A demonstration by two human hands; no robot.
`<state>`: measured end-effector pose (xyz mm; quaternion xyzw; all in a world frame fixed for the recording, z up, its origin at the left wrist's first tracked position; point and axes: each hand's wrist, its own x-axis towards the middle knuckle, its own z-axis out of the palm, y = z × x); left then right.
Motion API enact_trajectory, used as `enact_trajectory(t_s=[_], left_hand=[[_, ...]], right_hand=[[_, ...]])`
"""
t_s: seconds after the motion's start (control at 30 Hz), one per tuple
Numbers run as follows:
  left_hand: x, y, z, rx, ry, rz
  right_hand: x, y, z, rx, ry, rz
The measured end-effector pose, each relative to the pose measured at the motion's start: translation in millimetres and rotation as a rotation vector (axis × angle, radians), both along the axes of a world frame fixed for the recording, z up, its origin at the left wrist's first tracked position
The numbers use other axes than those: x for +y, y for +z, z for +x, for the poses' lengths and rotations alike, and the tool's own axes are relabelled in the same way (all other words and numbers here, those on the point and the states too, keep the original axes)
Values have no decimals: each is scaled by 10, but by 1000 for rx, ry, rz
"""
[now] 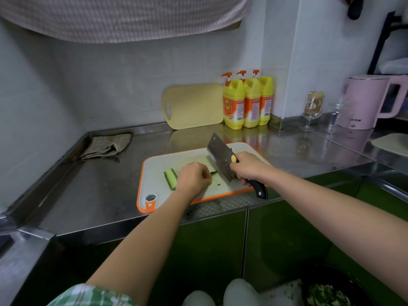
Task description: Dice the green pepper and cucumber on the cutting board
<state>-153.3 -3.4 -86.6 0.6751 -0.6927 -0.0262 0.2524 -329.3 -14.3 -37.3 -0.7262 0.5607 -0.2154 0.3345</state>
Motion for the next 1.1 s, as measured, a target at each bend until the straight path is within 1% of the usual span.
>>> enact_trajectory(t_s=[0.1,0.2,0.37,0.63,0.8,0.9,1.03,1.1], left_hand=[[0,-60,-1,-17,38,-12],[4,-94,67,-100,27,30],[2,-60,106,-102,-64,58],[54,-157,117,-53,-18,-24],[81,-217,147,0,-36,-81],[98,-258,158,13,-47,-133],[109,-281,166,20,-50,-160],[110,-281,167,24,-52,-173]], right_hand=[[34,43,-43,143,28,-43],[27,81,-53,249,58,-56],[49,132,-1,320,78,-85],[41,126,111,405,60,-66],[10,54,256,521,58,-50],[-16,-21,304,497,27,-89],[-19,-52,259,355,-16,-170],[-8,13,223,314,-19,-168]])
